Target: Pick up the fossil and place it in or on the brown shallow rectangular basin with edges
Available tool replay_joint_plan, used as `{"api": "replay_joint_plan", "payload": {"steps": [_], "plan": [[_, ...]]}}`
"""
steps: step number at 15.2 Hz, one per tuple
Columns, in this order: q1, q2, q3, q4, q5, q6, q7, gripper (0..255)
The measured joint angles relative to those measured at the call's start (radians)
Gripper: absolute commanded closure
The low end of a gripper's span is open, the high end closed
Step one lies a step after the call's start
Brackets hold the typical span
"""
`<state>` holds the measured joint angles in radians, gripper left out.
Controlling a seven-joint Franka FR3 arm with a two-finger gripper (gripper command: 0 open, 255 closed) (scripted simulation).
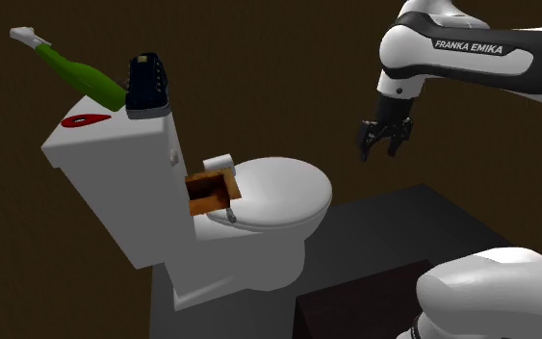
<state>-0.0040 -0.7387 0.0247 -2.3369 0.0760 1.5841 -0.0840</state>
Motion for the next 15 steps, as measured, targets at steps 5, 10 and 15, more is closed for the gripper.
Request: {"api": "replay_joint_plan", "payload": {"steps": [5, 10, 15], "plan": [[0.02, 0.041, 0.049, -0.03, 0.043, 0.076, 0.053, 0], [0.046, 0.138, 0.113, -0.056, 0.097, 0.209, 0.118, 0], [0.073, 0.264, 0.189, -0.057, 0.144, 0.353, 0.193, 0]]}}
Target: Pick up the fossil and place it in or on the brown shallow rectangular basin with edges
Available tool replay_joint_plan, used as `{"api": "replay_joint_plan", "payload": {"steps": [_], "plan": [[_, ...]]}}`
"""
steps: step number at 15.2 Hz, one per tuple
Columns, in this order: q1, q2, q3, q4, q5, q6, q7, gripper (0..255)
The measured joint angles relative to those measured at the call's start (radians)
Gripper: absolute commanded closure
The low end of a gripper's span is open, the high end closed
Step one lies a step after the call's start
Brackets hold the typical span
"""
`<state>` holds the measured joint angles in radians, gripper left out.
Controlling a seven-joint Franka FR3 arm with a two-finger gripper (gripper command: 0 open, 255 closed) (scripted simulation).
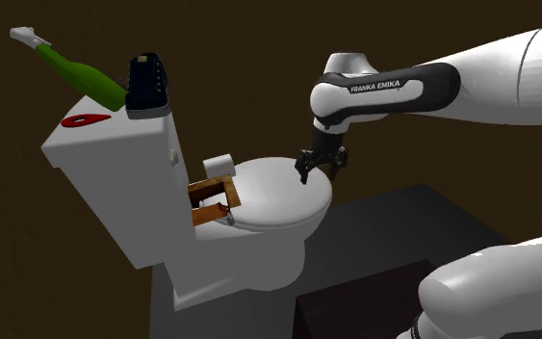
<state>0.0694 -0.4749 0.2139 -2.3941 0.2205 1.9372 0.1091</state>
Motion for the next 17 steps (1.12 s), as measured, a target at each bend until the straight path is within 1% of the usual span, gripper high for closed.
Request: {"api": "replay_joint_plan", "payload": {"steps": [6, 10, 14, 17], "plan": [[0.022, 0.172, 0.076, 0.038, 0.024, 0.155, 0.081, 0], [0.035, 0.311, 0.124, 0.103, 0.012, 0.244, 0.147, 0], [0.053, 0.461, 0.162, 0.186, -0.025, 0.323, 0.223, 0], [0.075, 0.576, 0.18, 0.261, -0.067, 0.371, 0.285, 0]]}}
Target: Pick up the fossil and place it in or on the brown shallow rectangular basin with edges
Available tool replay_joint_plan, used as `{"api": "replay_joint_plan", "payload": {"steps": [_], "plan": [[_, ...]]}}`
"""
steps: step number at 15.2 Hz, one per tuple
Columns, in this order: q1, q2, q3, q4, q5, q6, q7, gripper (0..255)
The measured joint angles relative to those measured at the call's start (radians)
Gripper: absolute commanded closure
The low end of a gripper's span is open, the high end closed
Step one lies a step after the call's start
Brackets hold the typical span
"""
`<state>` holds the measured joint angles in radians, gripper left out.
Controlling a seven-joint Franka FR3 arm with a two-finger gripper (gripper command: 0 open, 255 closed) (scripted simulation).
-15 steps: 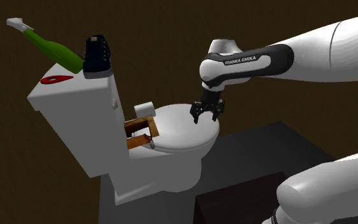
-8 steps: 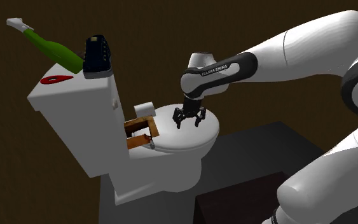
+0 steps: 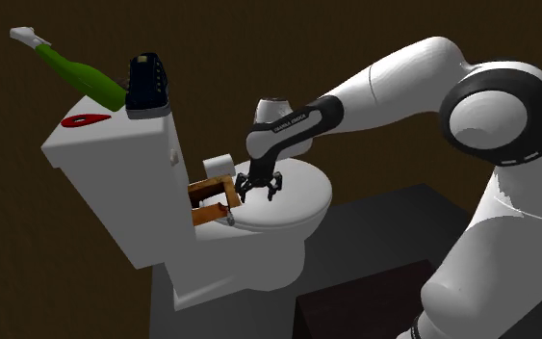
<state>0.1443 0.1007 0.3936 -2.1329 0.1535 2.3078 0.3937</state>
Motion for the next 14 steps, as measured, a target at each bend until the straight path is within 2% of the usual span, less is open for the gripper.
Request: {"api": "replay_joint_plan", "payload": {"steps": [7, 14], "plan": [[0.083, 0.261, -0.004, 0.211, -0.106, 0.064, 0.132, 0], [0.114, 0.343, -0.017, 0.23, -0.137, 0.128, 0.16, 0]]}}
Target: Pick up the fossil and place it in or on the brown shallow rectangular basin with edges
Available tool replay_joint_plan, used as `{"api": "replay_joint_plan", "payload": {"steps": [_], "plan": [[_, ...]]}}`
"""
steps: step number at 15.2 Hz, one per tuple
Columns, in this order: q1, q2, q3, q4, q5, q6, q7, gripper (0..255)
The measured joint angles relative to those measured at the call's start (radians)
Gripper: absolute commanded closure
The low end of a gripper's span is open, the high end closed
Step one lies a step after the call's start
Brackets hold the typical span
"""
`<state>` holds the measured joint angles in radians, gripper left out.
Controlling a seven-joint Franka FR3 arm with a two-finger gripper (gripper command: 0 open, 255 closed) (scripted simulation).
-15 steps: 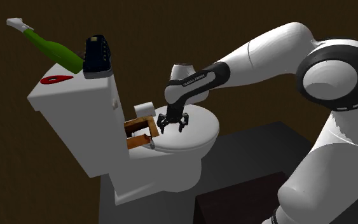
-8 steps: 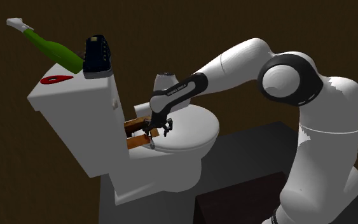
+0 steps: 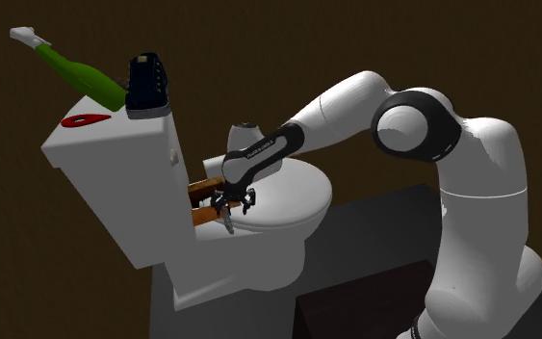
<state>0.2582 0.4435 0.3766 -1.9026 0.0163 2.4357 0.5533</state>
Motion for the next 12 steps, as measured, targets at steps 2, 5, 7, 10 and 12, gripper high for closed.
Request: {"api": "replay_joint_plan", "payload": {"steps": [2, 5, 7, 10, 12], "plan": [[0.003, 0.013, -0.003, 0.0, -0.004, 0.013, 0.001, 0], [0.004, 0.016, -0.004, 0.001, -0.006, 0.015, 0.002, 0], [0.005, 0.016, -0.004, 0.001, -0.006, 0.015, 0.003, 0], [0.001, 0.012, -0.007, -0.001, -0.006, 0.005, 0.003, 255], [0.001, 0.012, -0.008, -0.003, -0.006, 0.011, 0.004, 255]]}}
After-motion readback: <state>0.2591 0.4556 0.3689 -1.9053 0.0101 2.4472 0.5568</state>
